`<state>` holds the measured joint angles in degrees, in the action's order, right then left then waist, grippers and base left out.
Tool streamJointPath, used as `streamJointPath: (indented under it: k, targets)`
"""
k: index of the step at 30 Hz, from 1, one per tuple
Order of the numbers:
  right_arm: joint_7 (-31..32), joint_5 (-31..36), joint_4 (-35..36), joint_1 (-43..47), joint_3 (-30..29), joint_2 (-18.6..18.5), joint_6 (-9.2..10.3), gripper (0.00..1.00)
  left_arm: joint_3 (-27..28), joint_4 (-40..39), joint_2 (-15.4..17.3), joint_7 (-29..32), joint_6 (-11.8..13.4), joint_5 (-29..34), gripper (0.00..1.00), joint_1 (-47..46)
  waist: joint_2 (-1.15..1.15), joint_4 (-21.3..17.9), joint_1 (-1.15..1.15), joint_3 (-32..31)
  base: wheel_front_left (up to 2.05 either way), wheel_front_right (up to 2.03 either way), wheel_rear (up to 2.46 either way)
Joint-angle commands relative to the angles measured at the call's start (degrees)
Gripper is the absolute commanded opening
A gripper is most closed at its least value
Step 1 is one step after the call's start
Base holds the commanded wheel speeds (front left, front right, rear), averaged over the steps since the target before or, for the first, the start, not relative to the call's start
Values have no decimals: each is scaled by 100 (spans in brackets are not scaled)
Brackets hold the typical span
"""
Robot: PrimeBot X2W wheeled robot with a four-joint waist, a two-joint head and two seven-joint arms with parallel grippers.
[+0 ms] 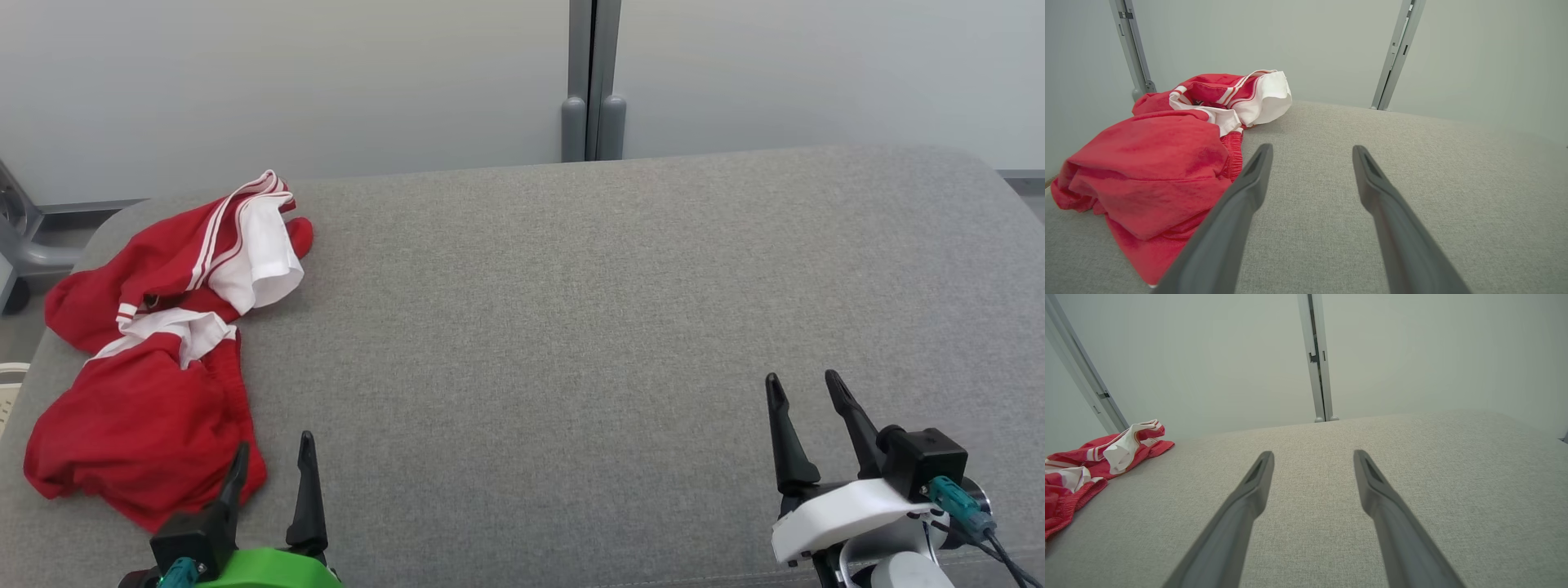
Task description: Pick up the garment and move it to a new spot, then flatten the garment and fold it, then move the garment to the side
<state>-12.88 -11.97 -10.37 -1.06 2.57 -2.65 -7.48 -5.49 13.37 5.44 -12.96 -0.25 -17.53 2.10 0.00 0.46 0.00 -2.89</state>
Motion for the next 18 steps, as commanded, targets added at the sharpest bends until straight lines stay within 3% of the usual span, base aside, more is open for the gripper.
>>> streamJointPath:
  k: [1,18]
  targets:
    - [-62,130,-23,61,16,-31,-2,100,-6,-1,50,-40,19,100,100,78,0,3,0,-6,0,0,0]
    - [-206,653,-197,-8,90,-36,-1,100,-123,-7,116,-84,120,571,100,151,0,21,0,-58,0,0,0]
